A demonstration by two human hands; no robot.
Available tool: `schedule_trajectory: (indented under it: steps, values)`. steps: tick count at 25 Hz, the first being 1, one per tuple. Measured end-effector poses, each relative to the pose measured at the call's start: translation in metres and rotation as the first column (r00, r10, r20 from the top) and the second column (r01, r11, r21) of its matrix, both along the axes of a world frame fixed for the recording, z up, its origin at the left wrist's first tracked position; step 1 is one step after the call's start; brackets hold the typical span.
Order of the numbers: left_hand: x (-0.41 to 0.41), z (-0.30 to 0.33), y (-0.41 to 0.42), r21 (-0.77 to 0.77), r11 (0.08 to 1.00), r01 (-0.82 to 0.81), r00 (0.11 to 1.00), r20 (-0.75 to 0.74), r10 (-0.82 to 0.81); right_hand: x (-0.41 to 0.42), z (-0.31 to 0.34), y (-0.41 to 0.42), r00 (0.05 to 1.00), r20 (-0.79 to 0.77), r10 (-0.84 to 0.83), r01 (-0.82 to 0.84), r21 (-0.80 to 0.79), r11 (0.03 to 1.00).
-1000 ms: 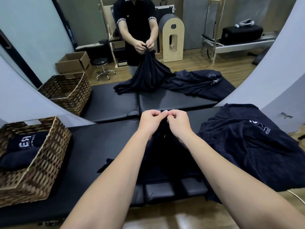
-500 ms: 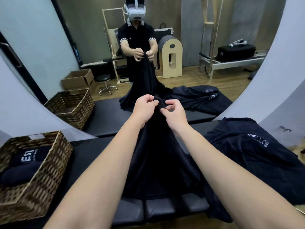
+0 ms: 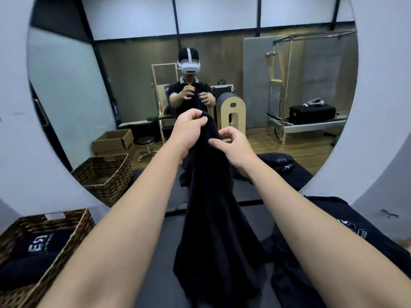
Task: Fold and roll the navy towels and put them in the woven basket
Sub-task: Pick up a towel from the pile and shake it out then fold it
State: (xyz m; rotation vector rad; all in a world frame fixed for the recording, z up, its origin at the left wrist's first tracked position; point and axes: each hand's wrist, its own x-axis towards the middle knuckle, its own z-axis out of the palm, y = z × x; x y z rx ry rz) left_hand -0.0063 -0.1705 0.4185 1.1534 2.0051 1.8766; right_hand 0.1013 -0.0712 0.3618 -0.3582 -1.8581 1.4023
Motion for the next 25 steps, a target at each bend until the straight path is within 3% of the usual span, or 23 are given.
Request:
schedule_trajectory:
  steps: [6, 11, 16, 18, 20, 22, 23, 25]
  values:
    - [-0.005, 0.021, -0.013, 0.101, 0.995, 0.006, 1.000, 0.022, -0.009, -0.001, 0.025, -0.007, 0.995, 0.013, 0.095, -0.095, 0.060, 0.994]
    - [-0.008, 0.031, -0.019, 0.154, 0.987, -0.052, 0.998, 0.030, 0.048, 0.000, 0.011, -0.008, 0.981, 0.149, 0.124, -0.143, 0.123, 0.982]
    - [-0.030, 0.050, -0.022, 0.166, 0.970, -0.178, 0.984, 0.019, 0.178, 0.011, -0.012, -0.011, 0.891, 0.355, 0.284, -0.317, 0.036, 0.948]
    - [-0.040, 0.063, -0.026, 0.169, 0.961, -0.217, 0.975, -0.011, 0.222, 0.013, -0.018, -0.009, 0.916, 0.354, 0.187, -0.244, 0.124, 0.962]
    - [-0.047, 0.076, -0.032, 0.186, 0.952, -0.242, 0.966, -0.040, 0.254, 0.013, -0.015, -0.007, 0.976, 0.216, 0.002, -0.053, 0.228, 0.972]
    - [-0.053, 0.088, -0.037, 0.218, 0.939, -0.267, 0.958, -0.049, 0.284, 0.014, -0.006, -0.001, 0.993, 0.088, -0.072, 0.047, 0.261, 0.964]
    - [-0.054, 0.094, -0.039, 0.237, 0.930, -0.280, 0.953, -0.047, 0.299, 0.015, -0.002, 0.002, 0.994, 0.103, -0.045, 0.015, 0.272, 0.962]
    - [-0.057, 0.105, -0.042, 0.262, 0.912, -0.315, 0.941, -0.043, 0.337, 0.016, 0.003, 0.006, 0.955, 0.286, 0.076, -0.159, 0.278, 0.947]
